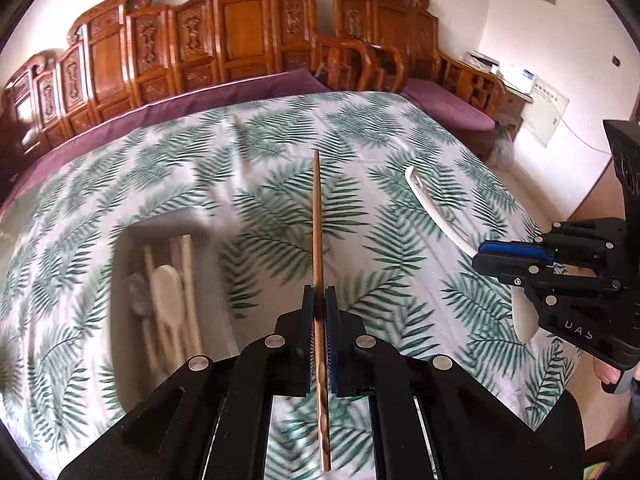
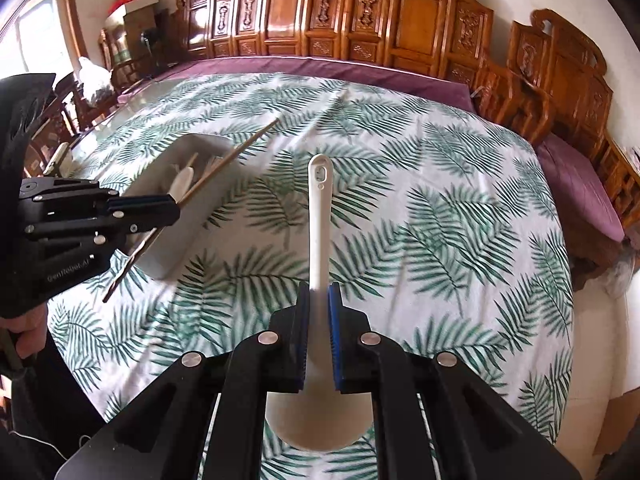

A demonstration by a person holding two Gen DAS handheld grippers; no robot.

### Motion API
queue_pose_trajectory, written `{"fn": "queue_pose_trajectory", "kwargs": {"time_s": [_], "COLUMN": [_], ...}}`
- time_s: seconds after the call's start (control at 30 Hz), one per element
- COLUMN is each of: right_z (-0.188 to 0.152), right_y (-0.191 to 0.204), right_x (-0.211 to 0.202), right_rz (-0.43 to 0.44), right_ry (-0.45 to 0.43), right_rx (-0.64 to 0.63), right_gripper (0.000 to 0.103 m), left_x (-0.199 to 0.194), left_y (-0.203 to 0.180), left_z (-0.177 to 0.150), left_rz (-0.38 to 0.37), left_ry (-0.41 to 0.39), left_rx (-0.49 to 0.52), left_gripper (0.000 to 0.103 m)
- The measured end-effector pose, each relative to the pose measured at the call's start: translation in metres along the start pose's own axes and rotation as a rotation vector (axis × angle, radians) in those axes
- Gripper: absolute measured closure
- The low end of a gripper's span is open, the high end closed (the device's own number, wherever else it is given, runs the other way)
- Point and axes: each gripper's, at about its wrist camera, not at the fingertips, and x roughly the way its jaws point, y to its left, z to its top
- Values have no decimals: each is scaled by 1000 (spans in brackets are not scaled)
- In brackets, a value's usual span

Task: Organize utensils
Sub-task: 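Carry the chopstick and white spoon over the grey tray with both tools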

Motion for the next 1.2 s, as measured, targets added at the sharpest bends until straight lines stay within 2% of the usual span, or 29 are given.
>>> {"fn": "queue_pose_trajectory", "kwargs": {"time_s": [0.43, 0.83, 1.2], "right_z": [31, 53, 75], "right_y": [54, 83, 98], "right_x": [26, 41, 52], "right_rz": [38, 60, 69], "right_ry": [10, 13, 3], "right_rx": [-62, -95, -111], "right_gripper": [92, 92, 92], "left_x": [-13, 14, 38], "left_y": [73, 125, 141], "left_z": [-11, -15, -19], "left_rz": [57, 79, 70], "left_ry": [-10, 12, 30], "left_rx": [-83, -164, -193], "left_gripper": [99, 99, 98]}}
